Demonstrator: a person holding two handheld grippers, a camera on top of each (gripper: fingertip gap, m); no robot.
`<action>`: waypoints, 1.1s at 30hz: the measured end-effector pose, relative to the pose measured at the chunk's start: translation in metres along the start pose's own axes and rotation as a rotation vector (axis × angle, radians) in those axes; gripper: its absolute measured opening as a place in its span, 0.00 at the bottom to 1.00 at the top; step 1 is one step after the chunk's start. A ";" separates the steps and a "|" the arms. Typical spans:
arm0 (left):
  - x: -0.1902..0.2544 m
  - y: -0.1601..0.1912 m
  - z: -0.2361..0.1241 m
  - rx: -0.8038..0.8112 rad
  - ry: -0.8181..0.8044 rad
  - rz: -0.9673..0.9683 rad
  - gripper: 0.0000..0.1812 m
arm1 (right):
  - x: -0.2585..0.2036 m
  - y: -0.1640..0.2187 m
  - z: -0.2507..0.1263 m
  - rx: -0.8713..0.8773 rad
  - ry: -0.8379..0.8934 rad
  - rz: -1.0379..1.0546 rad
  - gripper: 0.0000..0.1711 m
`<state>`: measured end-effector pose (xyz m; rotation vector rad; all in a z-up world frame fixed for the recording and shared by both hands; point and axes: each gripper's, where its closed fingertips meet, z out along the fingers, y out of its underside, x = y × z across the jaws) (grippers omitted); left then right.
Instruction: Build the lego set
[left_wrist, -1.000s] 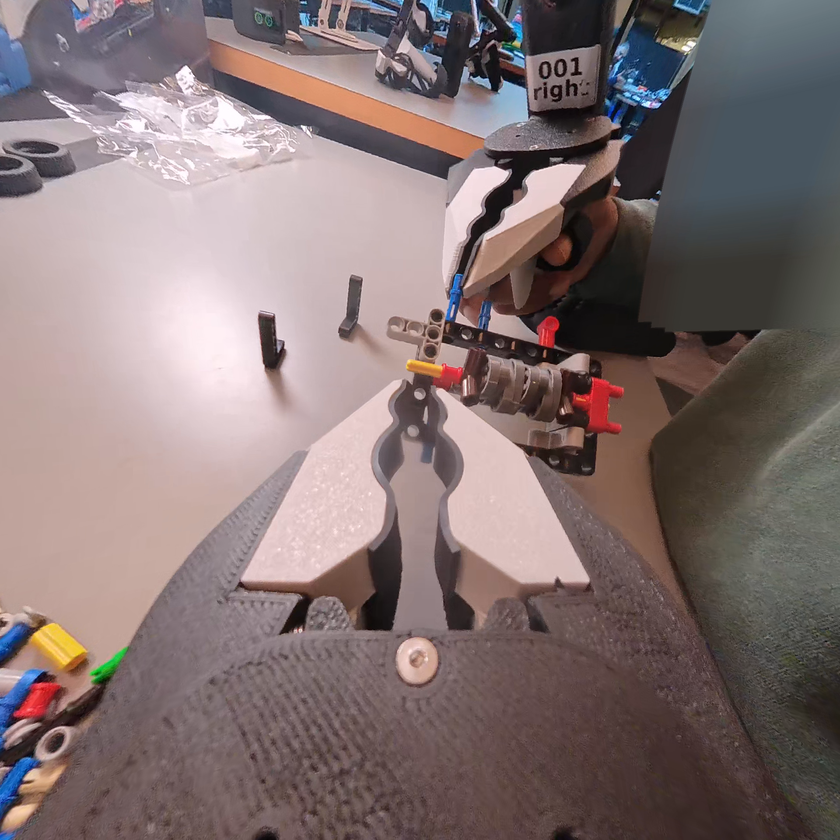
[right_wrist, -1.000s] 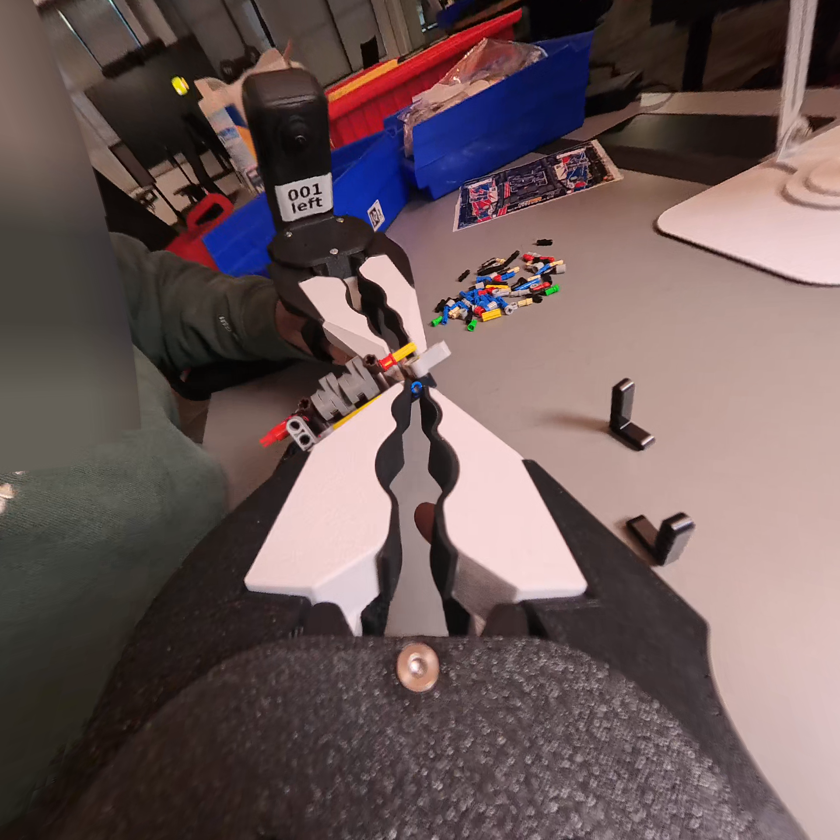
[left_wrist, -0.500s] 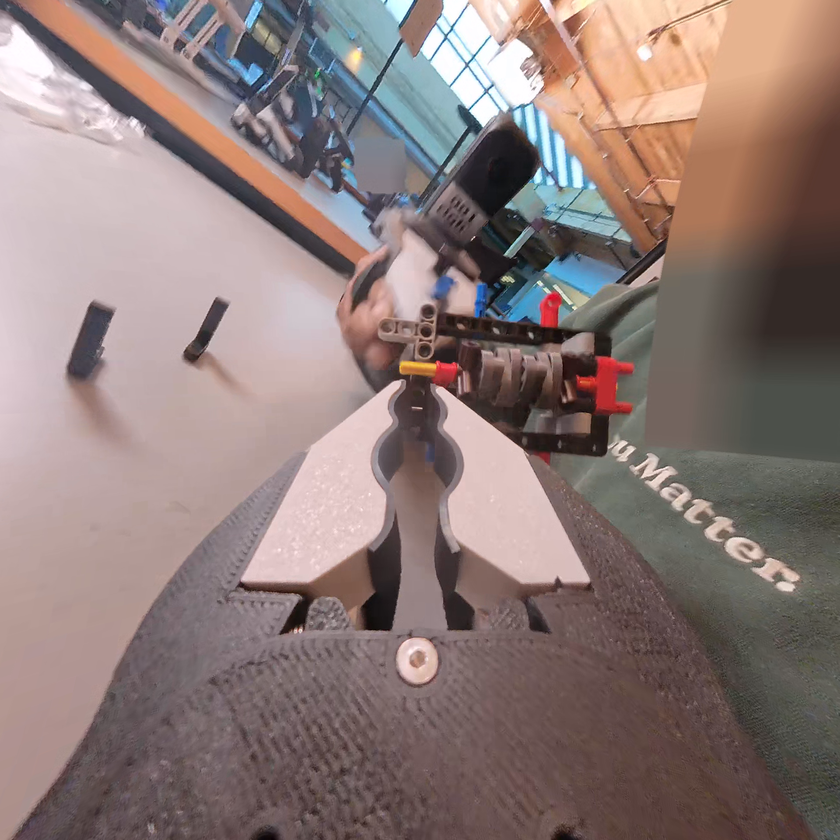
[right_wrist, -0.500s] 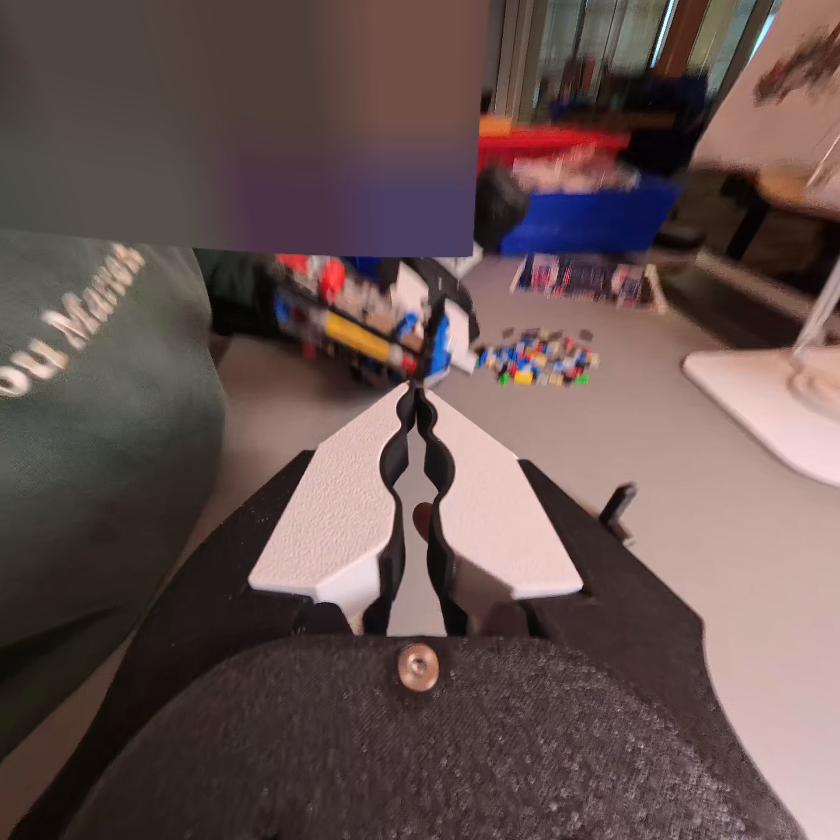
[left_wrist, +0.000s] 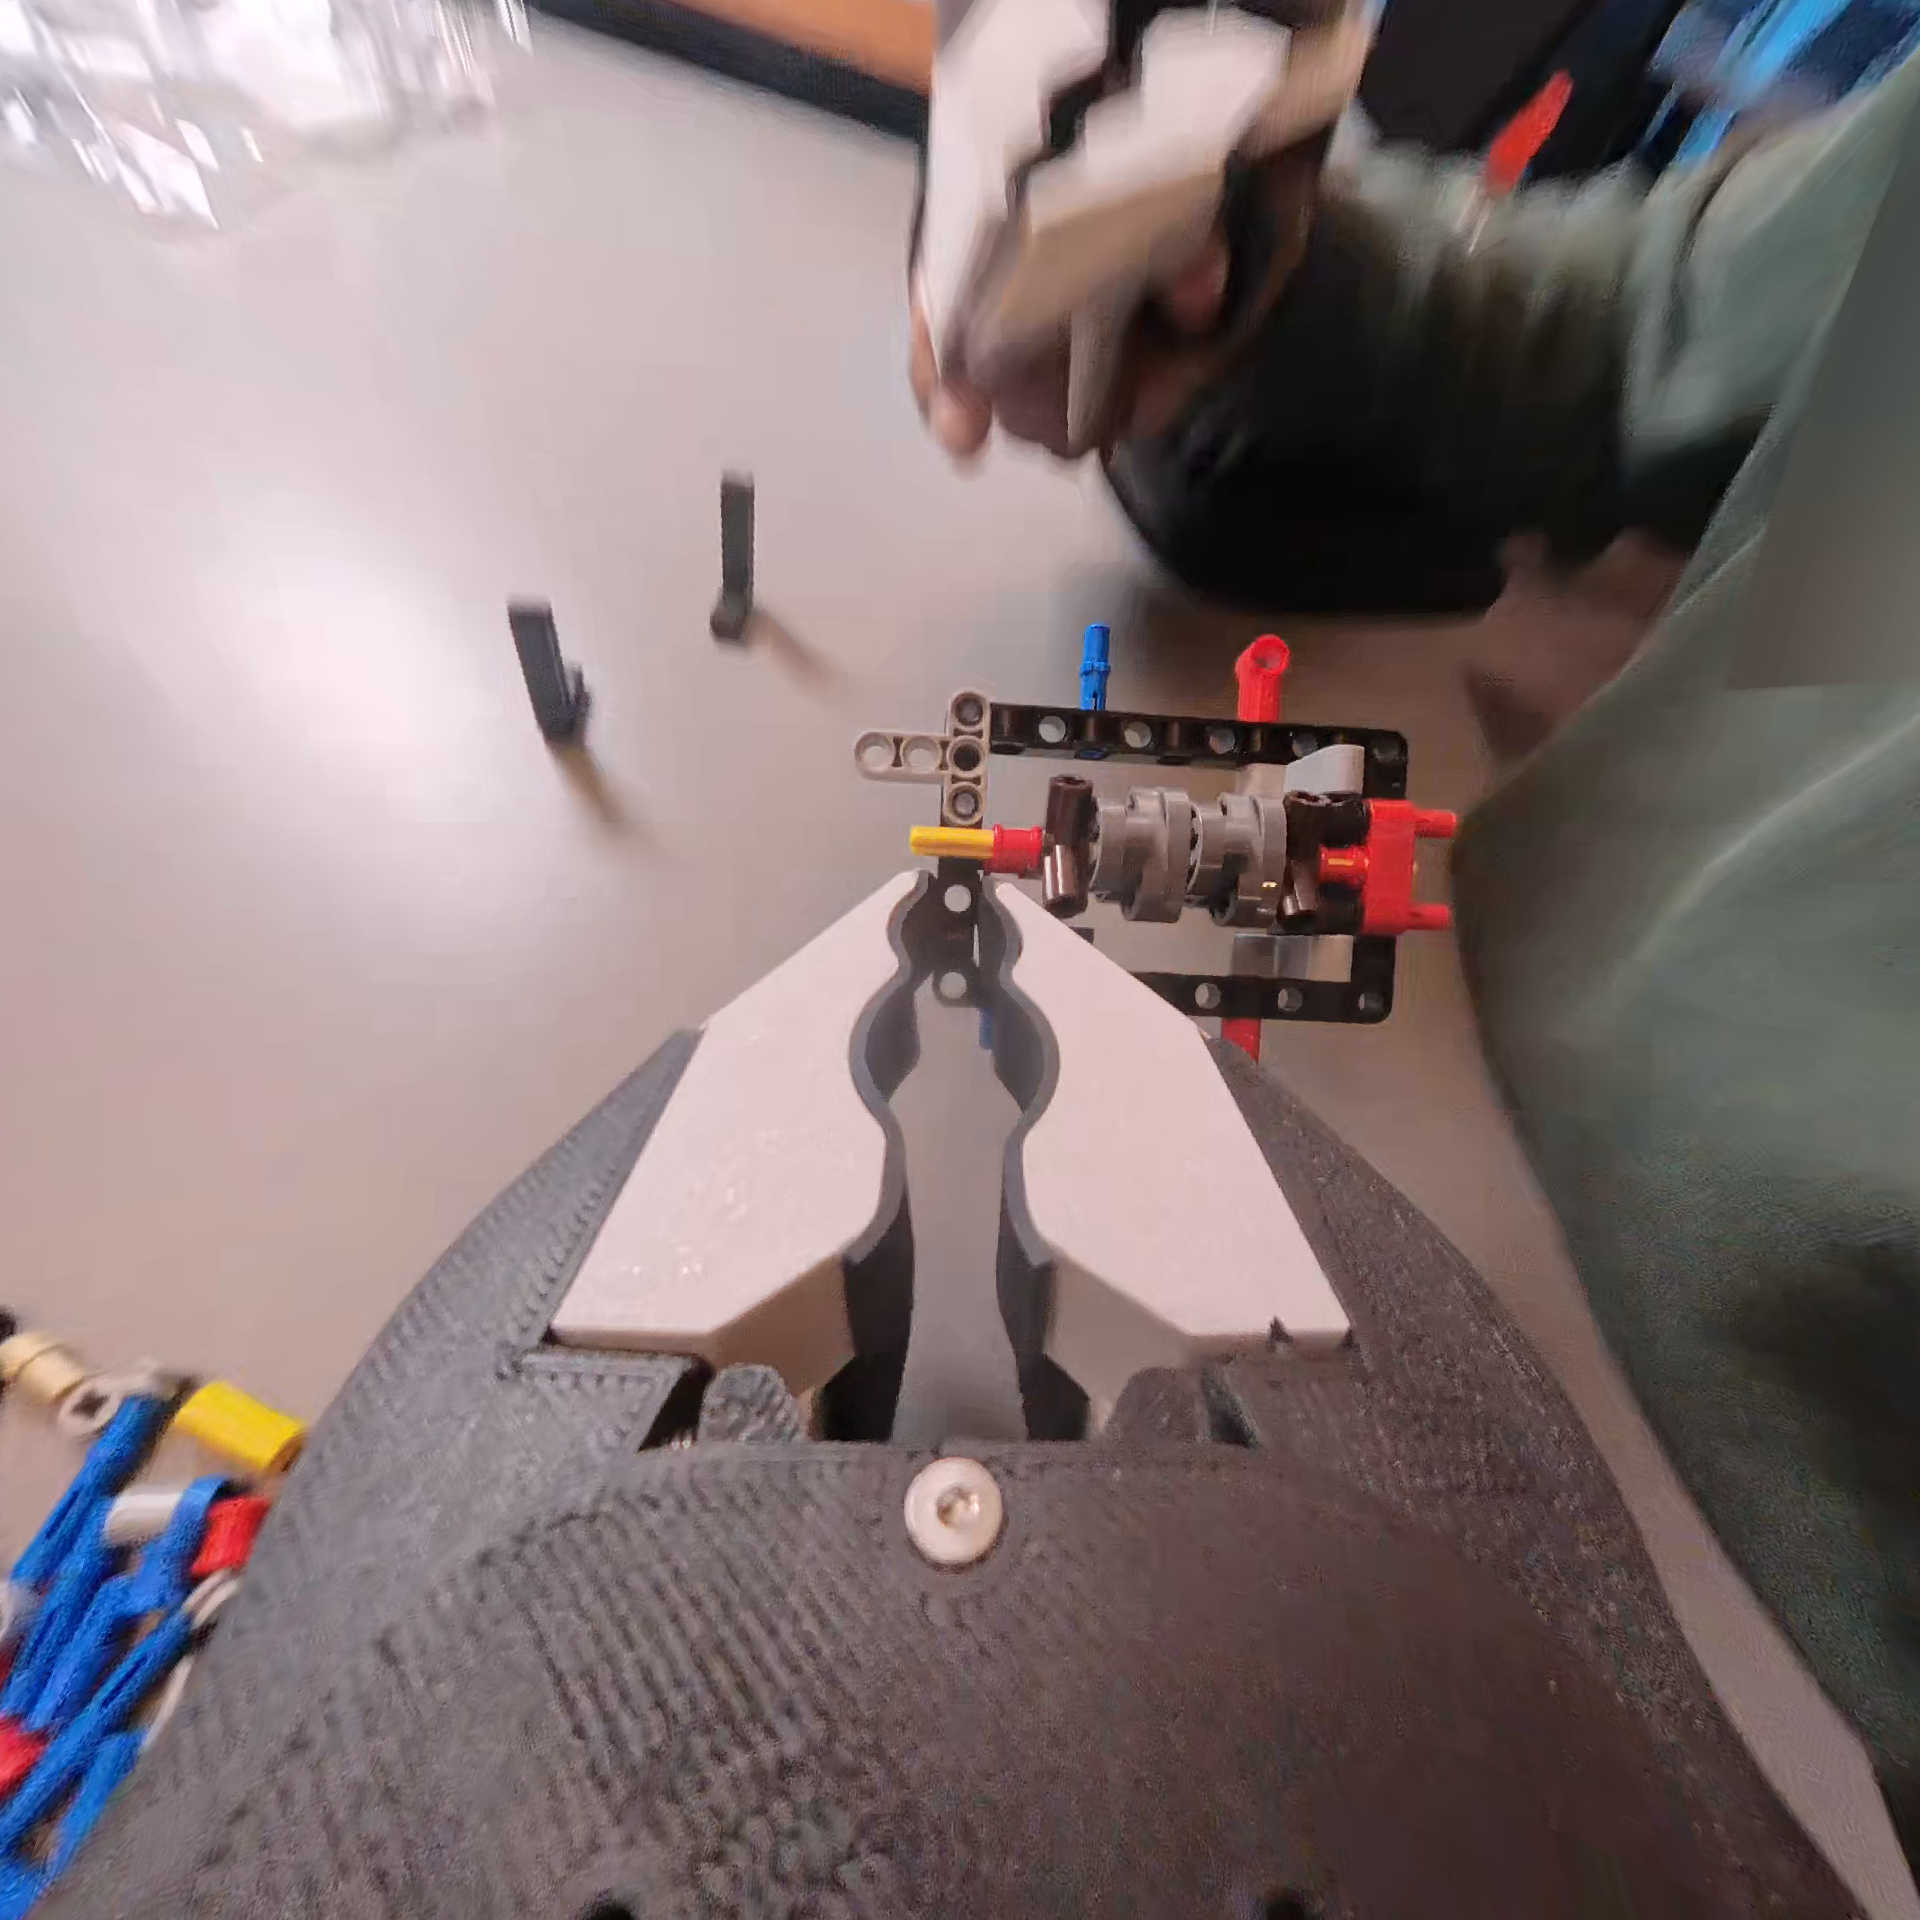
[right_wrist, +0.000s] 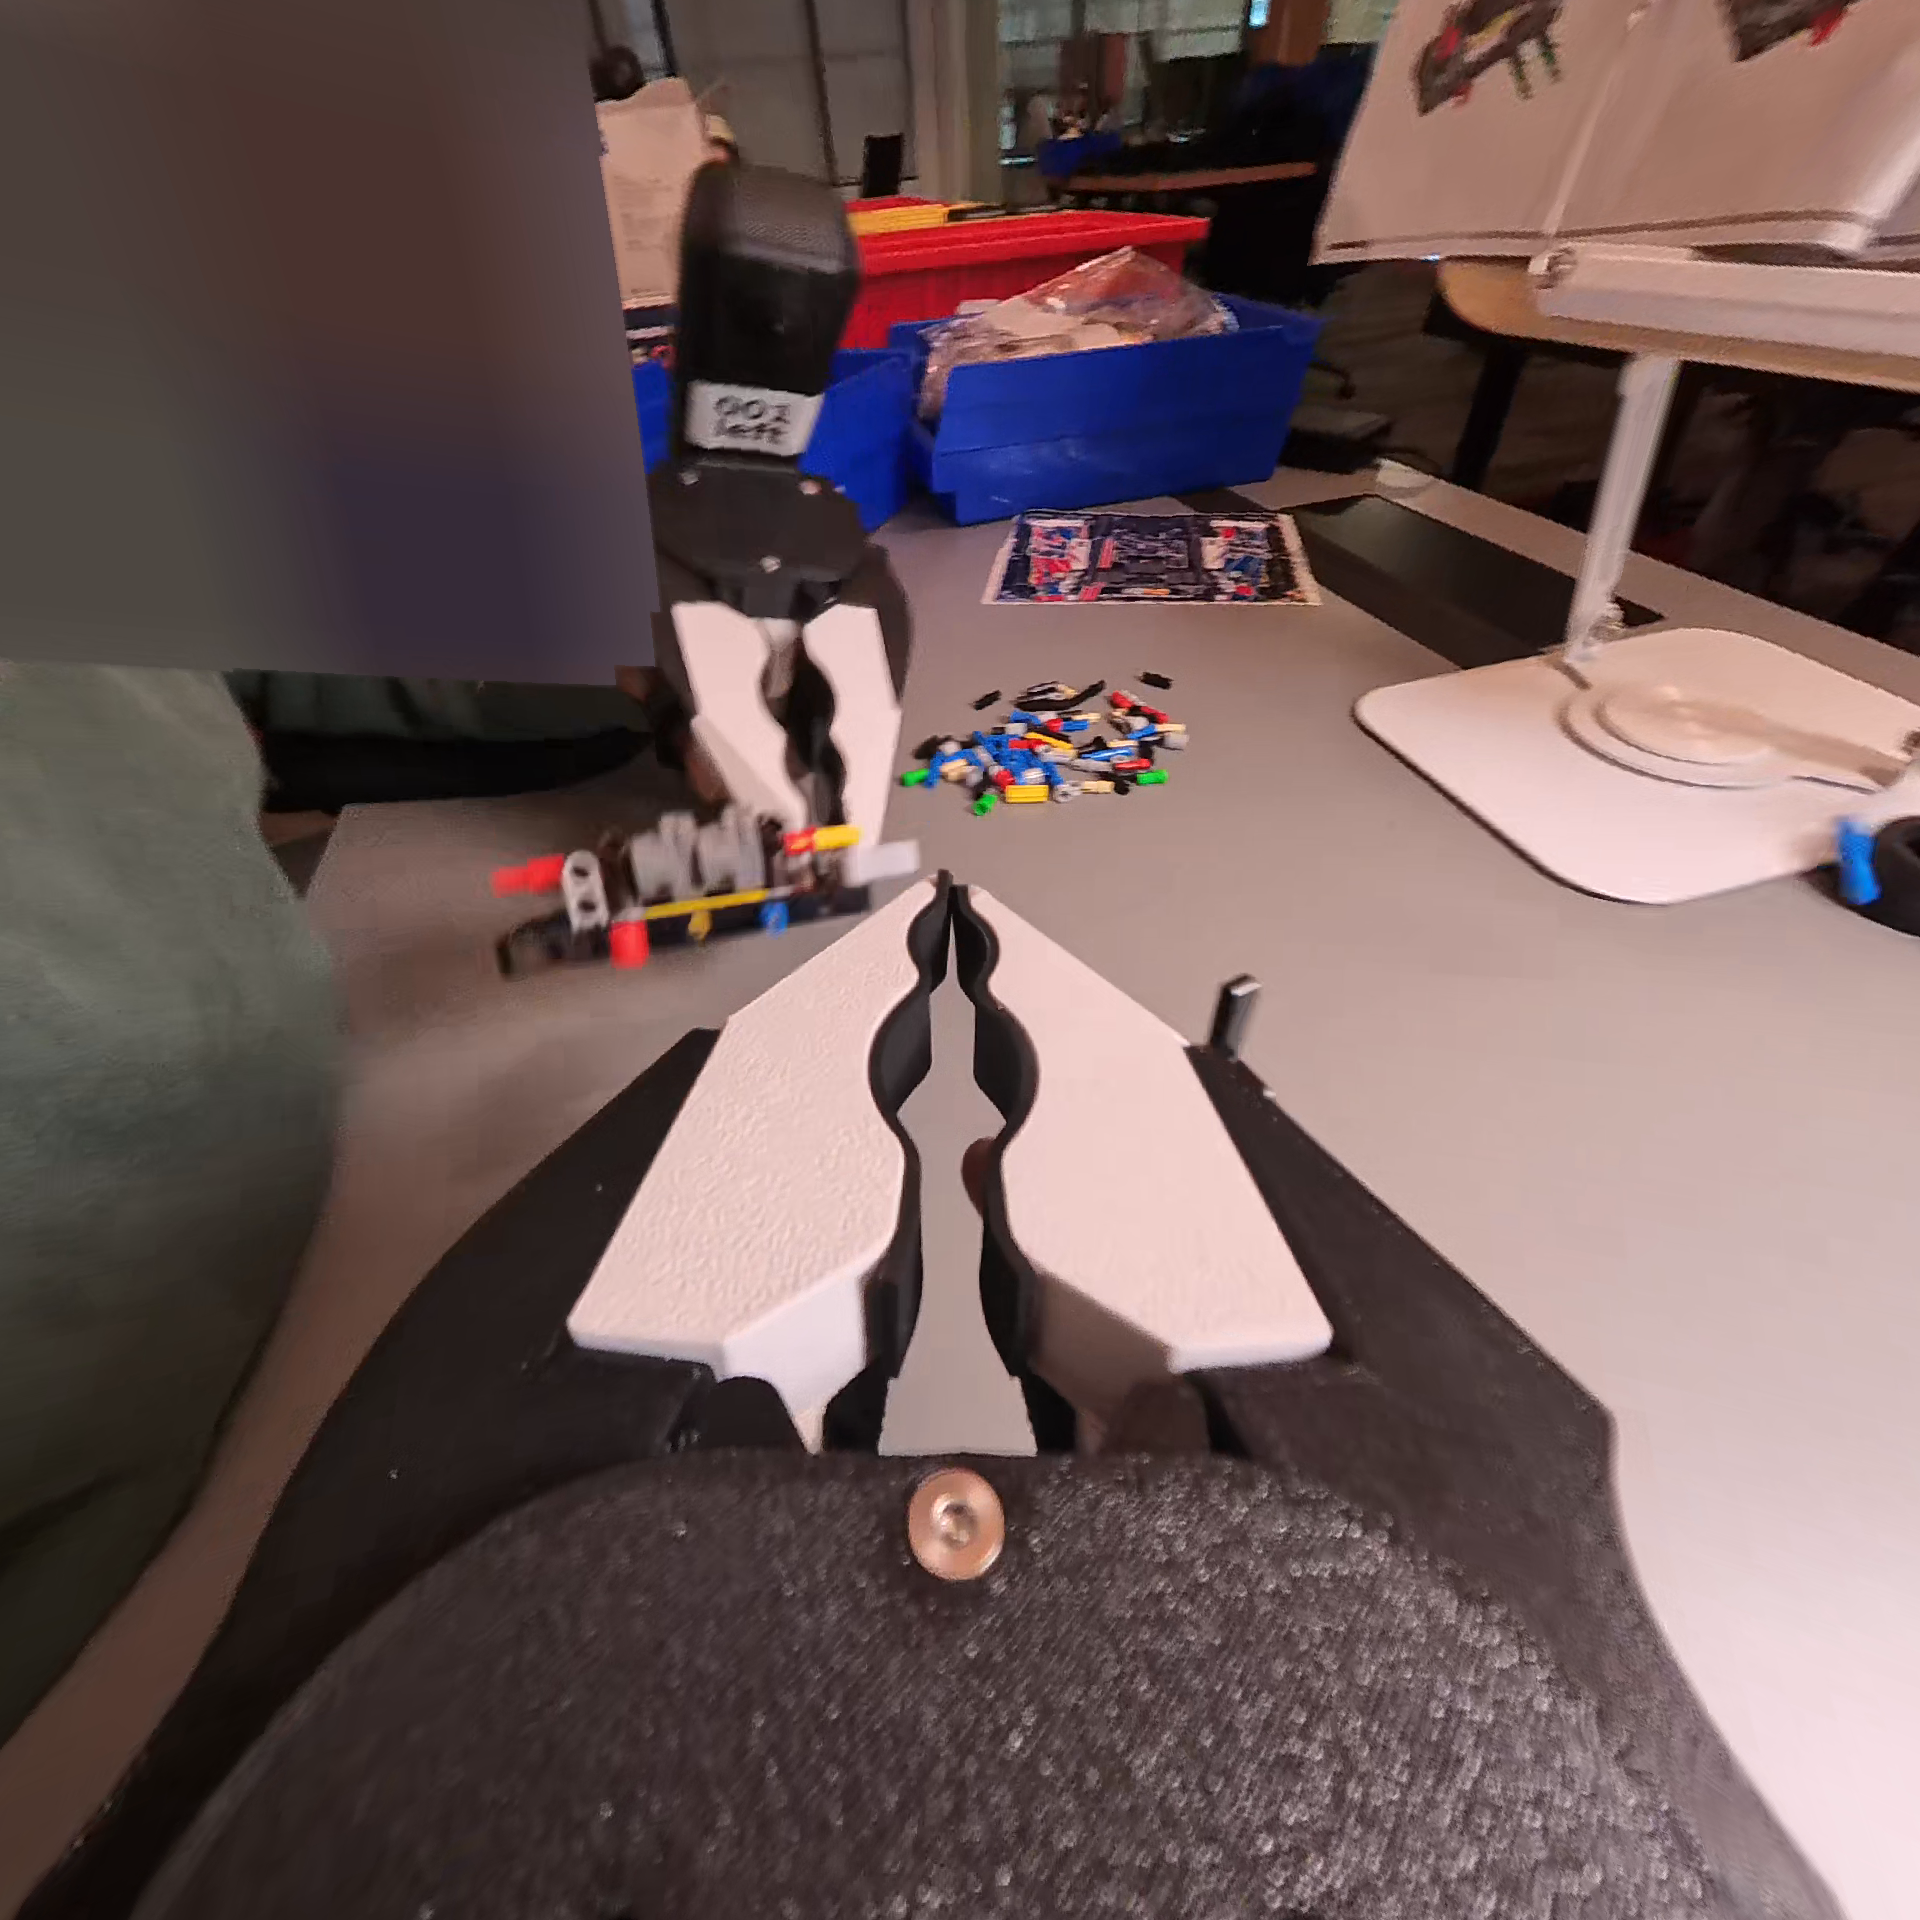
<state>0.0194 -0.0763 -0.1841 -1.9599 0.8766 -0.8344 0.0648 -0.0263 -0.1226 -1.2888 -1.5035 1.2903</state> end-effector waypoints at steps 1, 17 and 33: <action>-0.003 0.011 0.003 -0.073 -0.012 0.006 0.03 | 0.009 -0.002 -0.003 0.008 0.031 0.012 0.00; -0.030 0.010 -0.004 -0.062 -0.153 0.001 0.26 | 0.166 0.020 -0.035 -0.174 0.453 0.073 0.13; -0.039 0.011 -0.012 0.024 -0.182 -0.027 0.22 | 0.301 0.081 0.049 -0.703 0.240 -0.074 0.10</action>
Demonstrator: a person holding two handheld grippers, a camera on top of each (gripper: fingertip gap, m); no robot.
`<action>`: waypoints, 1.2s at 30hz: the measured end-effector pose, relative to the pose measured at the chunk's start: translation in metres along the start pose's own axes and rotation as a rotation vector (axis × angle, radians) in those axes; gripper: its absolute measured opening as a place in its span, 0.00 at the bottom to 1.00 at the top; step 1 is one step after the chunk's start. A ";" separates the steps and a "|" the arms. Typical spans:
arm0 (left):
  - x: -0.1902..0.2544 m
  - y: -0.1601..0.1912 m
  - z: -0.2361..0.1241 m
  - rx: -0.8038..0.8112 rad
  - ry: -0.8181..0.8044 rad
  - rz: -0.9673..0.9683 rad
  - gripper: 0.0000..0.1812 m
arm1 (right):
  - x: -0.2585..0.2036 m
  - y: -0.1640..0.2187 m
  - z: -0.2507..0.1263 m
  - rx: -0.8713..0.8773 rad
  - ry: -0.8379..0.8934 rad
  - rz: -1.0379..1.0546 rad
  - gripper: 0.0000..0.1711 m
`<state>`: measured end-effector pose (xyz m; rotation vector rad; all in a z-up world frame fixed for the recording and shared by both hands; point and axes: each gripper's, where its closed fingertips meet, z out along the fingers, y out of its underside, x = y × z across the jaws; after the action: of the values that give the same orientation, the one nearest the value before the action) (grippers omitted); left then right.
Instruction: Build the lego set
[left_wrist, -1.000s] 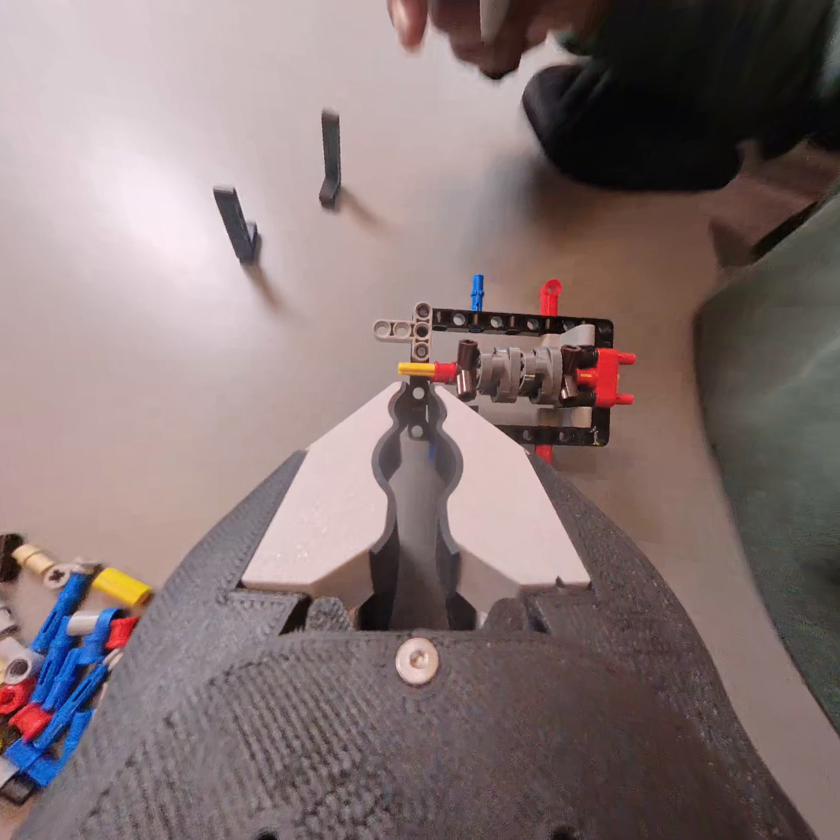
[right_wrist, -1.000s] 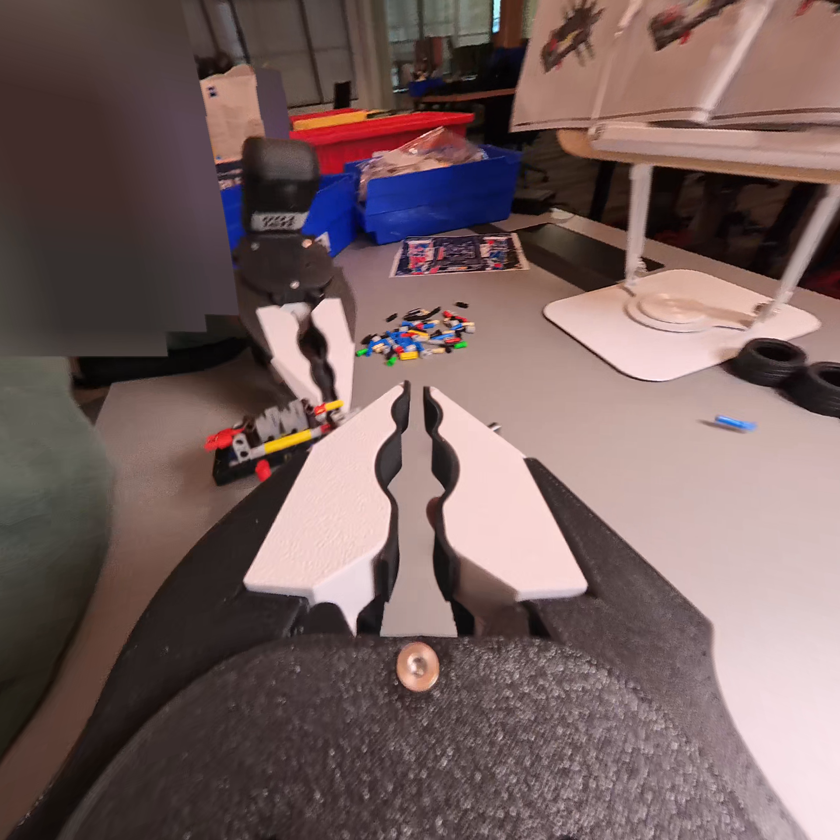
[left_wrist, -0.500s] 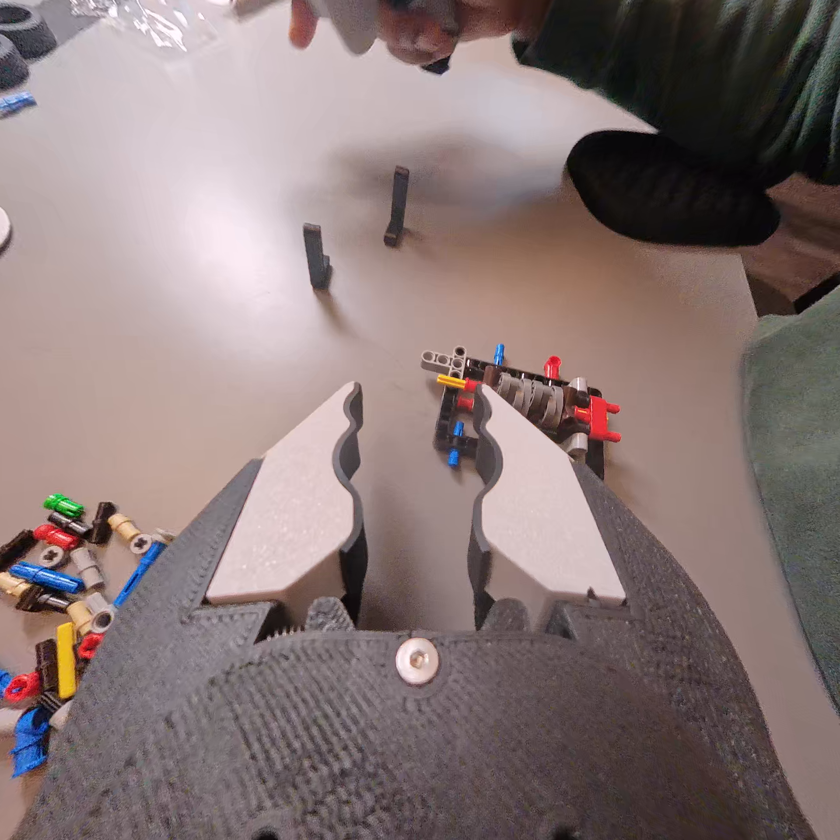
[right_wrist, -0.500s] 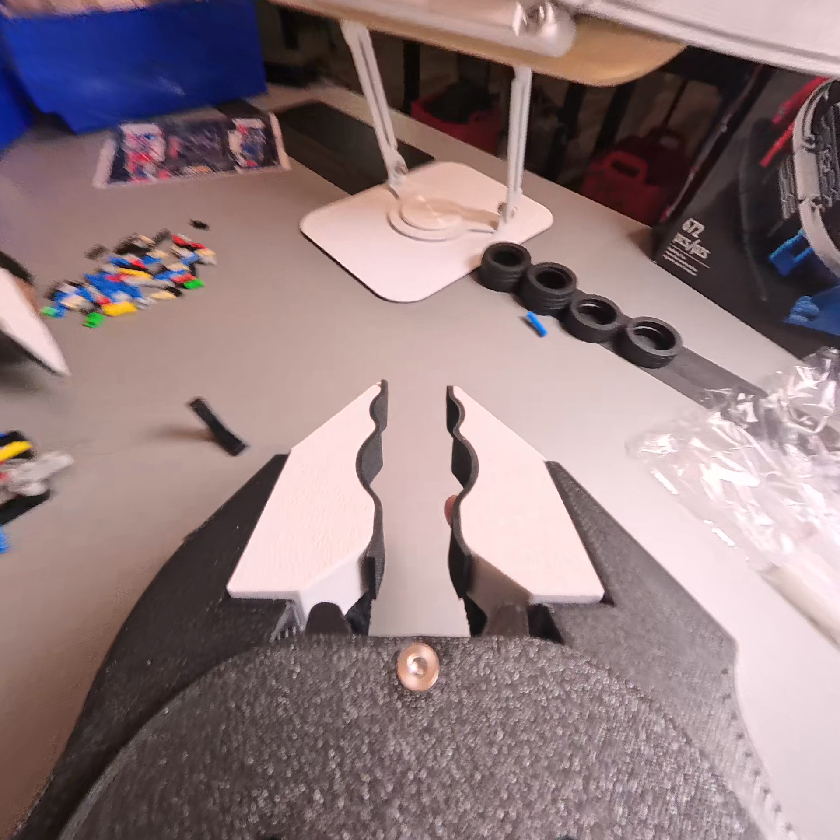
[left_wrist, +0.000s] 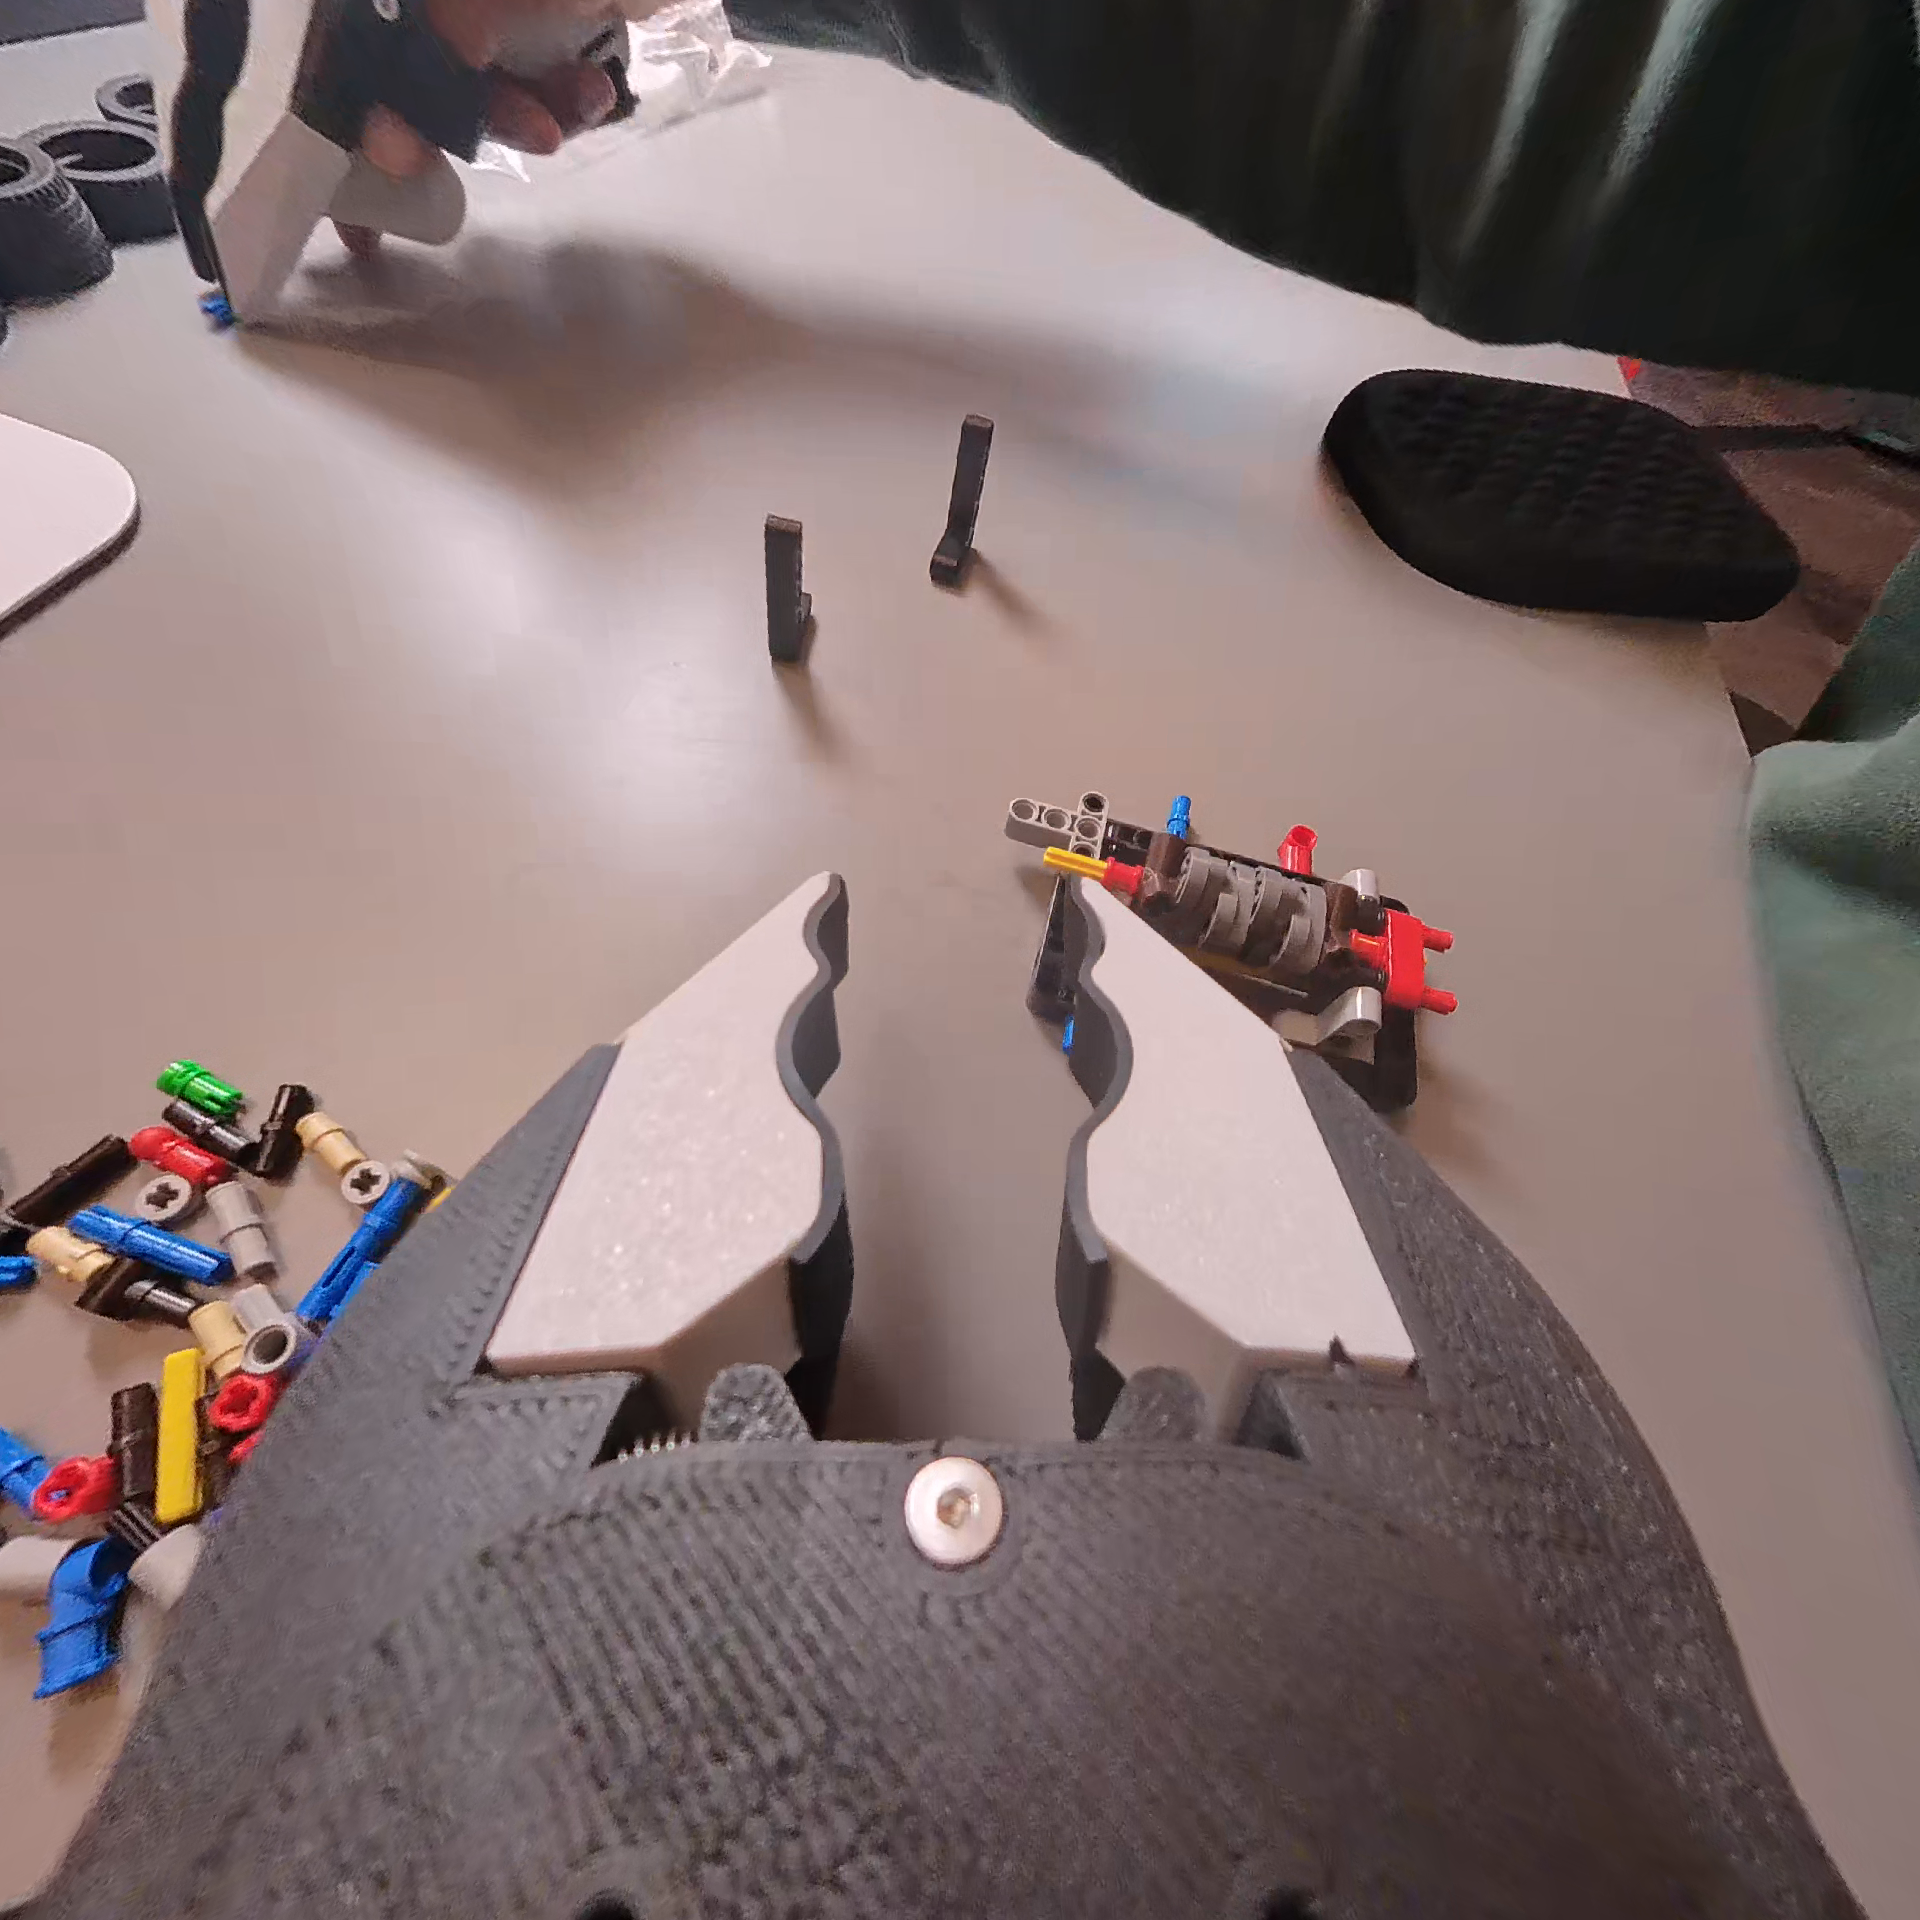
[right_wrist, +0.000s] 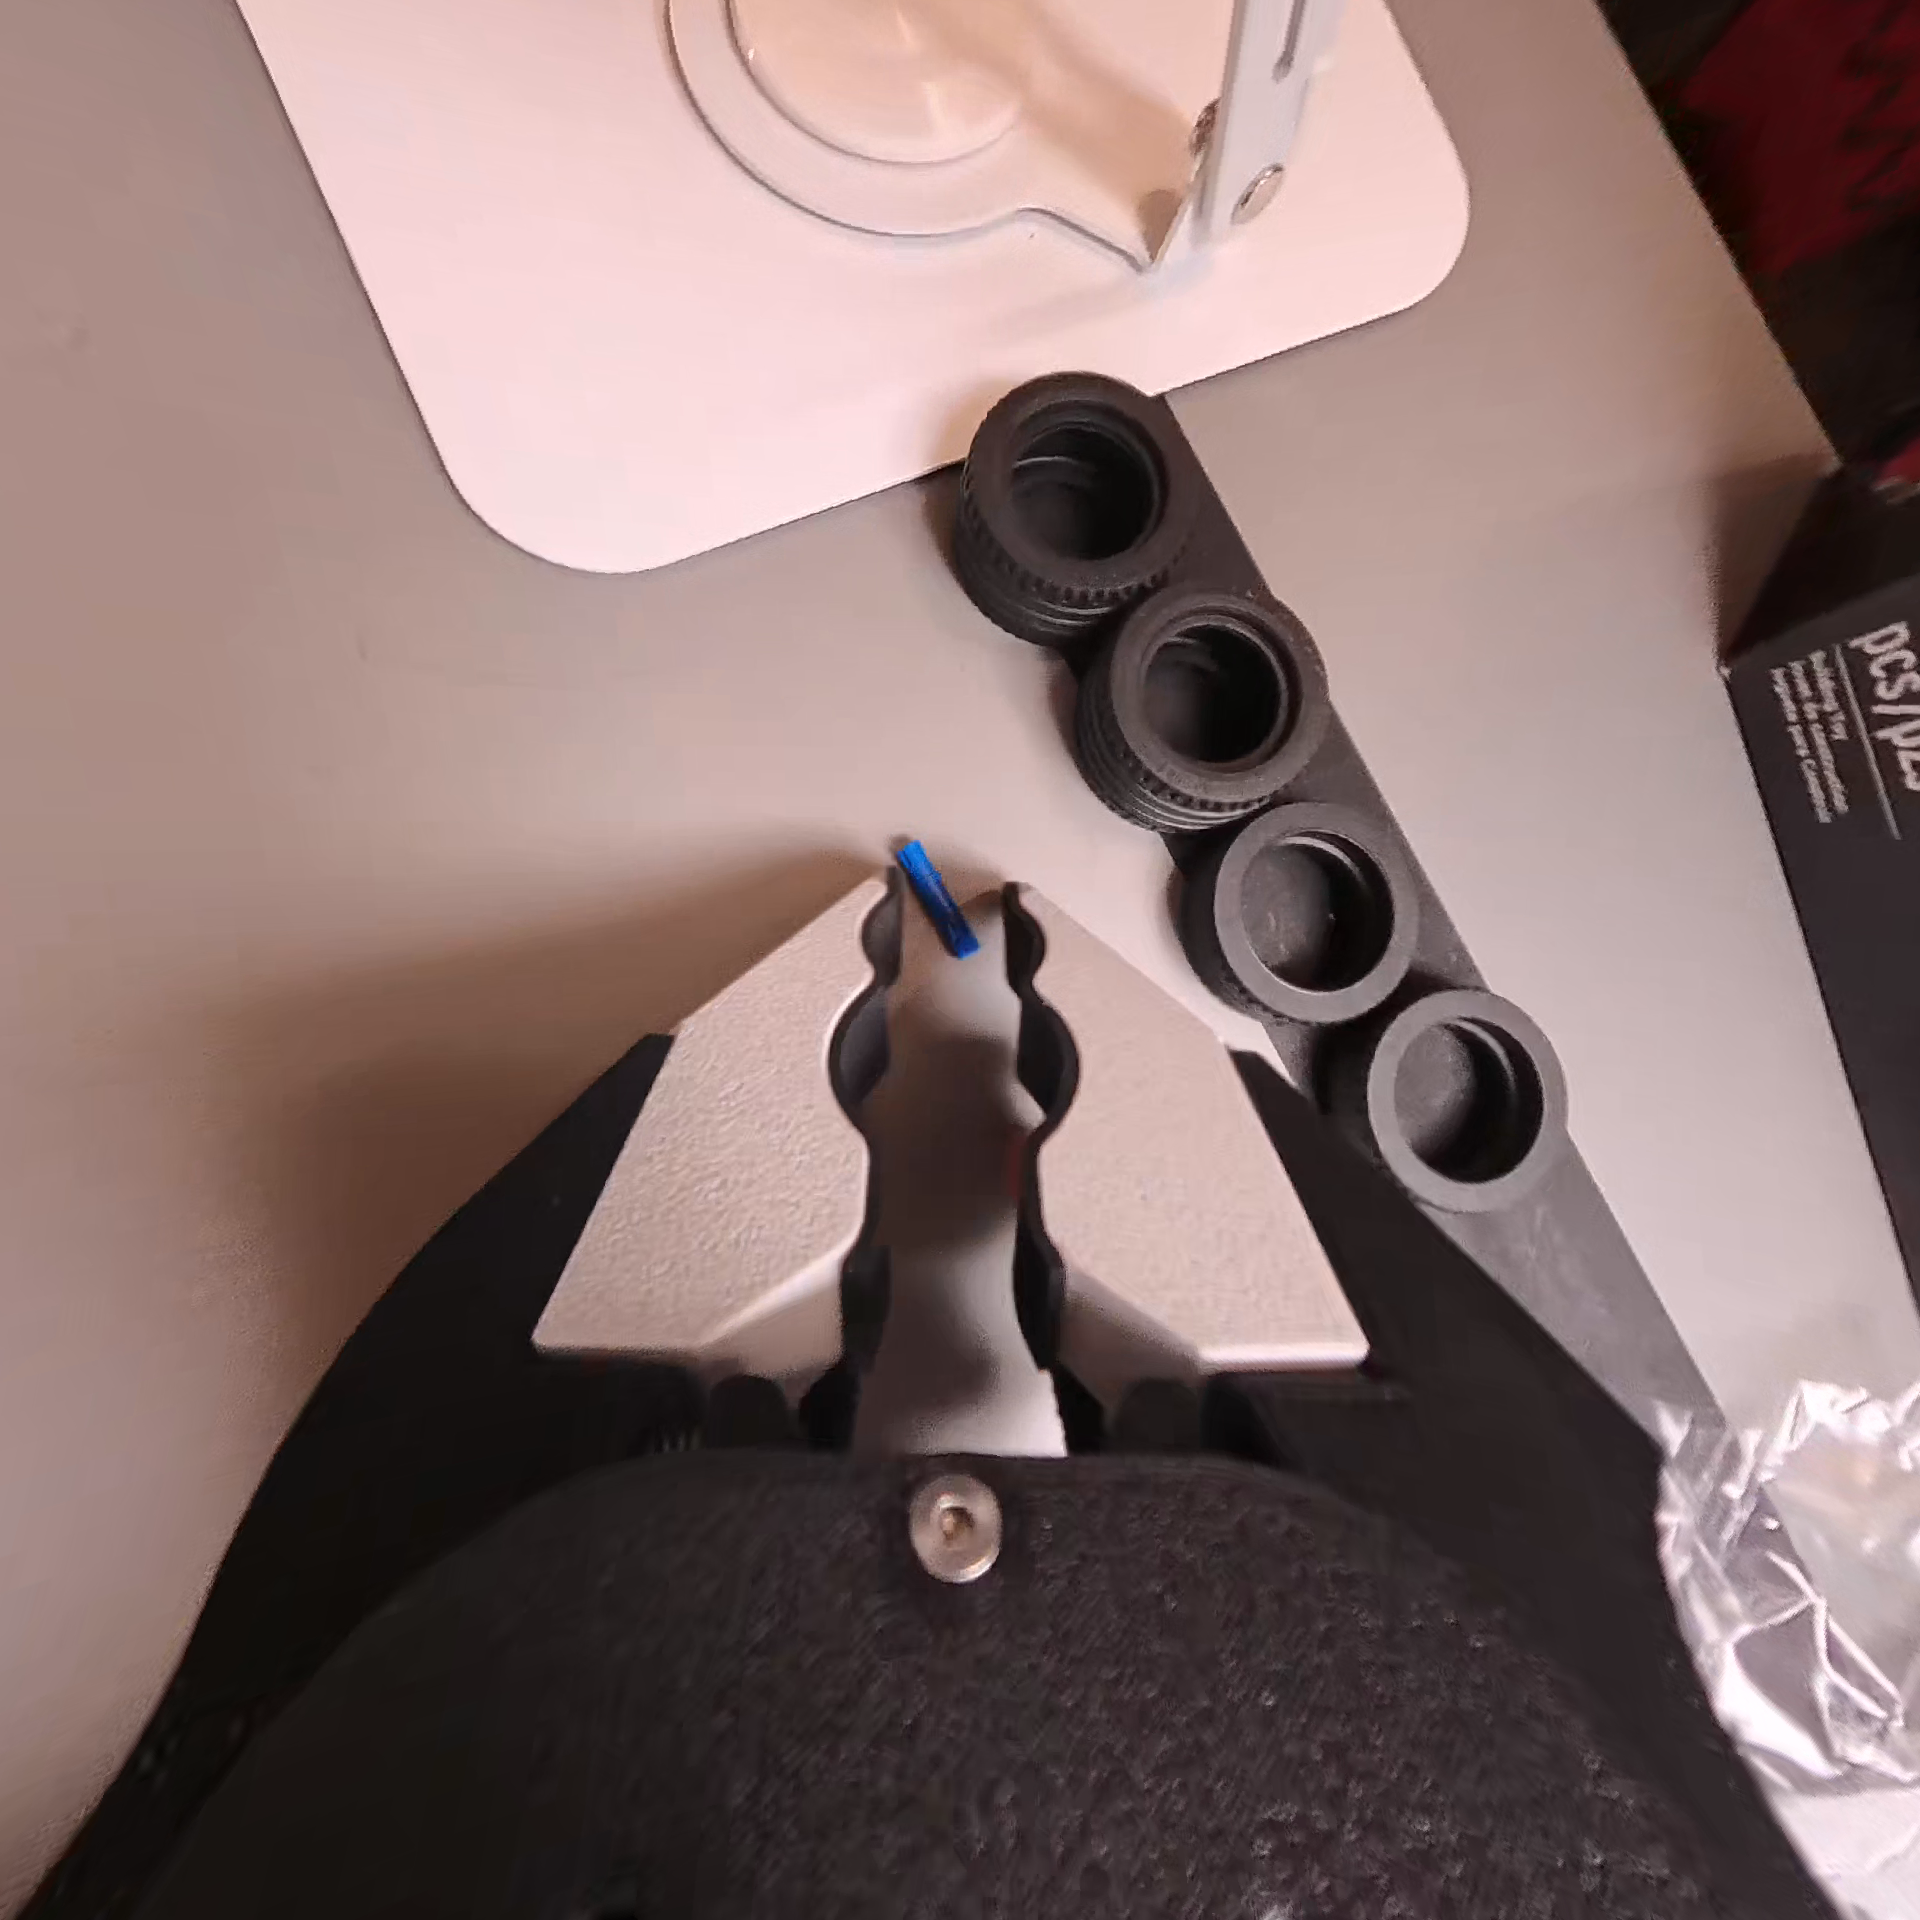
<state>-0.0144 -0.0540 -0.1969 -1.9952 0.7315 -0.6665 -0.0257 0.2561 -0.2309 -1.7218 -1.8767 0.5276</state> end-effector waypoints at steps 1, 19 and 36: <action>0.000 0.001 0.001 -0.003 0.006 -0.003 0.22 | -0.001 0.001 0.001 -0.018 -0.014 -0.008 0.04; 0.034 -0.081 -0.018 0.402 -0.155 0.143 0.22 | -0.251 -0.094 -0.169 1.007 -0.321 0.615 0.02; 0.037 -0.098 -0.014 0.382 -0.427 0.459 0.00 | -0.282 -0.086 -0.167 1.118 -0.648 0.852 0.02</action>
<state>0.0239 -0.0451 -0.0988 -1.4744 0.7022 -0.0863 0.0232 -0.0440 -0.0818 -1.4599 -0.6345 2.1420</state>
